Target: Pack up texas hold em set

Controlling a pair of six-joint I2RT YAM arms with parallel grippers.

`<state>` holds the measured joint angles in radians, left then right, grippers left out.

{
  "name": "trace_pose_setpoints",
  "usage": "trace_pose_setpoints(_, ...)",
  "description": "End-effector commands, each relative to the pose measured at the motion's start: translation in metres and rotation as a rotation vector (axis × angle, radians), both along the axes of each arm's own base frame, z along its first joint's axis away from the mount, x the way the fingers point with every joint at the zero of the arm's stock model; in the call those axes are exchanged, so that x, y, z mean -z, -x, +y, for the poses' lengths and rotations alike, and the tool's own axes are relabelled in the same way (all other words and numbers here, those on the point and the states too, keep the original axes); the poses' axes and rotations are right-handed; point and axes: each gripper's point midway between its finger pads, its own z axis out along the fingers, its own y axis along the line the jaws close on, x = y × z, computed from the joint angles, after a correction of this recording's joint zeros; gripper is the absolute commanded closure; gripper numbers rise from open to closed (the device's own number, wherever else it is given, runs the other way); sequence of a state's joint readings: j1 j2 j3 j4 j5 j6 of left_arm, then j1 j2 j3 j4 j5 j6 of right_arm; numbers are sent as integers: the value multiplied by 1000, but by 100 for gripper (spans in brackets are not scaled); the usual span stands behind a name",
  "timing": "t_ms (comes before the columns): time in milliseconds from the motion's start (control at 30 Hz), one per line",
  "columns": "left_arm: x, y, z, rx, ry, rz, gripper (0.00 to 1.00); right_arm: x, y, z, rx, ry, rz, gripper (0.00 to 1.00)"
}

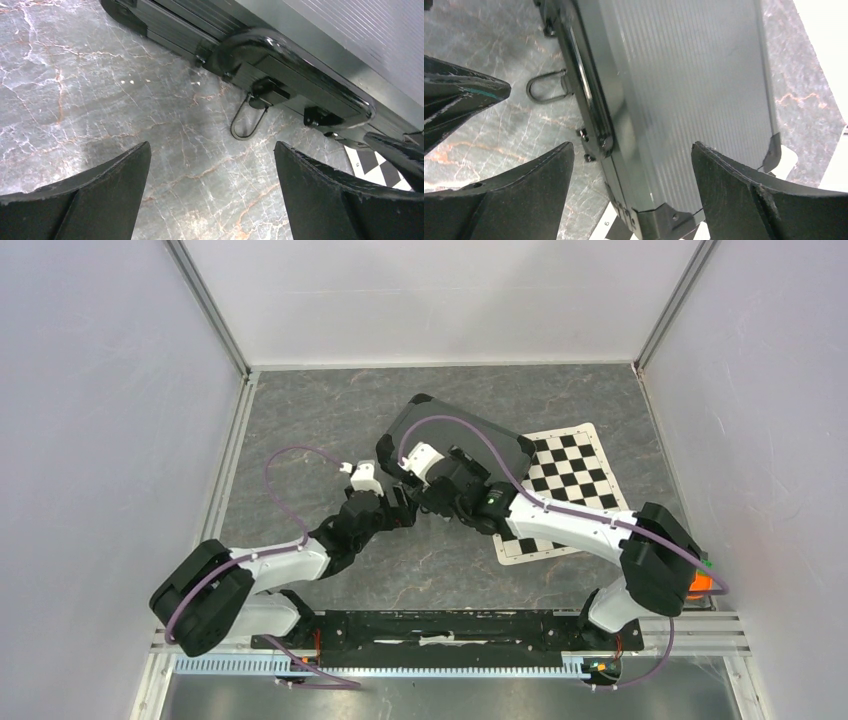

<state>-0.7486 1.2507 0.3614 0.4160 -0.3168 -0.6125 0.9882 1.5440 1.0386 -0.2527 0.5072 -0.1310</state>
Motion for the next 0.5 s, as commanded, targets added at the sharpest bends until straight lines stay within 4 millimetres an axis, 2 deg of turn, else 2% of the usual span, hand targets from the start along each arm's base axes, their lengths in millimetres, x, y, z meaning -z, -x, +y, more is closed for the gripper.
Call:
trace_pose_setpoints(0, -8, -10, -8, 36, 88, -19, 2, -26, -19, 13, 7, -12, -71, 8)
trace_pose_setpoints(167, -4, -11, -16, 84, 82, -12, 5, -4, -27, 17, -9, -41, 24, 9)
trace_pose_setpoints(333, -4, -11, -16, 103, 60, -18, 4, 18, -34, 5, 11, -42, 79, 10)
trace_pose_setpoints(467, 1, -11, -19, 121, 39, -9, 5, 27, -39, -2, 29, -81, 109, 20)
